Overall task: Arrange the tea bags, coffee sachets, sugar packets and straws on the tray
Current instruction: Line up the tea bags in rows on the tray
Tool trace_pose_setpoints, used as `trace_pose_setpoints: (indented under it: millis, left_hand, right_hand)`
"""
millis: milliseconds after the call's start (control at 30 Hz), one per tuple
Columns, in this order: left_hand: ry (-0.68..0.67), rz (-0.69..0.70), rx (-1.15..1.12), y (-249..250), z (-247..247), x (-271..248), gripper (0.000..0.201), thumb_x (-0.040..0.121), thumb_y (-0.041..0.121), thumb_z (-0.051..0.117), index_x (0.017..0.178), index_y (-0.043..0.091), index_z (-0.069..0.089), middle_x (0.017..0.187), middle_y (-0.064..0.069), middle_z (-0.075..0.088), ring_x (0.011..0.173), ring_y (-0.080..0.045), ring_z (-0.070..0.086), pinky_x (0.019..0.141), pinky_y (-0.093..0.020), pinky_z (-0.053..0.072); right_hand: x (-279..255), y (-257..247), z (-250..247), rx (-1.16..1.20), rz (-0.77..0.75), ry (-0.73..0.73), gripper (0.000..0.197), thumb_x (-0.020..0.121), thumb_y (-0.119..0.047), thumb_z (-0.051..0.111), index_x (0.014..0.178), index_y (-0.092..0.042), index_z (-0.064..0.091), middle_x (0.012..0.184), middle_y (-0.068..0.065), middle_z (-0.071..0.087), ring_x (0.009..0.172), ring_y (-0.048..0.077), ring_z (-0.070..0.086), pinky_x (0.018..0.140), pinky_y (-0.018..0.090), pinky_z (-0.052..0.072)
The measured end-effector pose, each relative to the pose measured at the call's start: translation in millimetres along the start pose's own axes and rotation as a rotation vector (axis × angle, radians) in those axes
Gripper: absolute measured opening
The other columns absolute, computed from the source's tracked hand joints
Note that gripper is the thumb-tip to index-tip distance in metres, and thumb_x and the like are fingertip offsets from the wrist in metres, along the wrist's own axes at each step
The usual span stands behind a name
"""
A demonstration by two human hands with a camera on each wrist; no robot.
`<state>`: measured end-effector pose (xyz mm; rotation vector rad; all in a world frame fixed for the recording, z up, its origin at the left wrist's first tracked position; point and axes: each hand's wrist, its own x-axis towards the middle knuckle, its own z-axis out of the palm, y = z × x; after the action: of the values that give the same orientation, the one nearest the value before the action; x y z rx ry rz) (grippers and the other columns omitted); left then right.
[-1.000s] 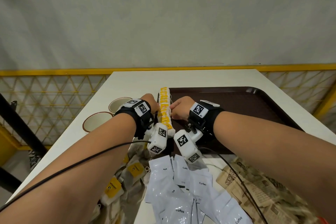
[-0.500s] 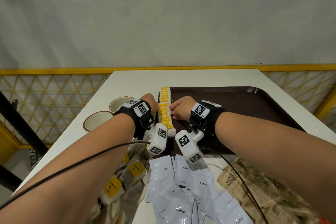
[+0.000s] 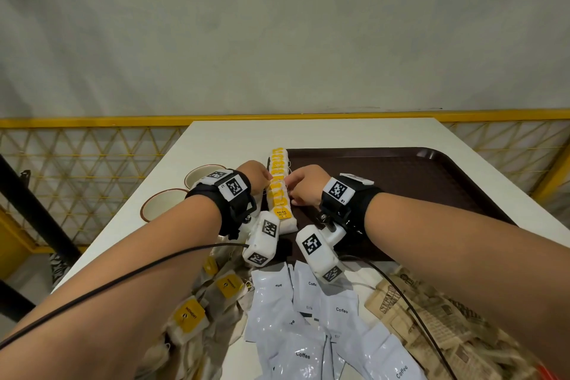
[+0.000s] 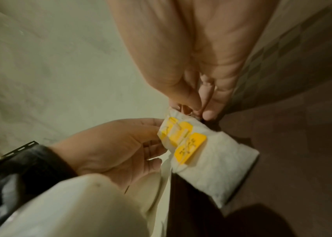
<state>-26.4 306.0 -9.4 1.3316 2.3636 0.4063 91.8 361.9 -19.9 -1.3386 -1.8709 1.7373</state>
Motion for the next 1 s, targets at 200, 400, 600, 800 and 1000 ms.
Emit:
trace_pose_setpoints:
  millis: [200, 400, 600, 800, 1000]
  left_hand:
    - [-0.025, 0.037, 0.081, 2.1, -3.4, -2.0, 0.034, 0.098, 0.012, 0.048, 0.129, 0.002, 0.054, 0.131, -0.018, 0.055, 0.123, -0.029, 0.051, 0.084, -0.029, 0.042]
    - [0.035, 0.079, 0.106, 6.4, -7.5, 9.3, 0.026, 0.093, 0.01, 0.056, 0.117, 0.007, 0.066, 0.125, -0.009, 0.062, 0.113, -0.024, 0.058, 0.091, -0.027, 0.045]
    - [0.087, 0.063, 0.044, 9.4, -1.7, 20.9, 0.009, 0.084, 0.012, 0.069, 0.092, 0.012, 0.073, 0.108, -0.009, 0.069, 0.099, -0.022, 0.063, 0.088, -0.03, 0.05]
    - [0.145, 0.003, -0.037, 8.8, 3.5, 22.1, 0.007, 0.085, 0.012, 0.068, 0.09, 0.014, 0.072, 0.105, -0.007, 0.068, 0.079, -0.016, 0.055, 0.071, -0.026, 0.047]
    - [0.167, -0.03, -0.134, 4.3, 1.3, 16.9, 0.012, 0.088, 0.01, 0.063, 0.095, 0.004, 0.071, 0.088, -0.012, 0.067, 0.095, -0.027, 0.066, 0.086, -0.034, 0.053]
  right_hand:
    - [0.2, 4.9, -3.7, -0.121, -0.066, 0.039, 0.03, 0.082, 0.009, 0.058, 0.109, -0.003, 0.065, 0.078, 0.001, 0.058, 0.067, 0.012, 0.058, 0.062, 0.02, 0.054]
    - [0.9, 2.5, -2.3, 0.018, 0.054, 0.039, 0.03, 0.092, 0.011, 0.046, 0.067, -0.004, 0.054, 0.07, 0.016, 0.051, 0.059, 0.024, 0.051, 0.034, 0.022, 0.046]
    - [4.2, 6.4, -8.2, 0.069, 0.014, 0.015, 0.024, 0.088, 0.012, 0.052, 0.074, -0.006, 0.058, 0.075, 0.014, 0.056, 0.067, 0.023, 0.058, 0.054, 0.026, 0.055]
    - [4.5, 9.2, -5.9, -0.03, -0.081, 0.043, 0.027, 0.085, 0.017, 0.053, 0.102, 0.002, 0.067, 0.081, 0.011, 0.056, 0.091, 0.029, 0.059, 0.087, 0.04, 0.055]
    - [5.9, 14.0, -9.0, -0.005, -0.094, 0.043, 0.024, 0.085, 0.011, 0.06, 0.072, -0.009, 0.057, 0.074, 0.01, 0.056, 0.068, 0.022, 0.057, 0.07, 0.032, 0.055]
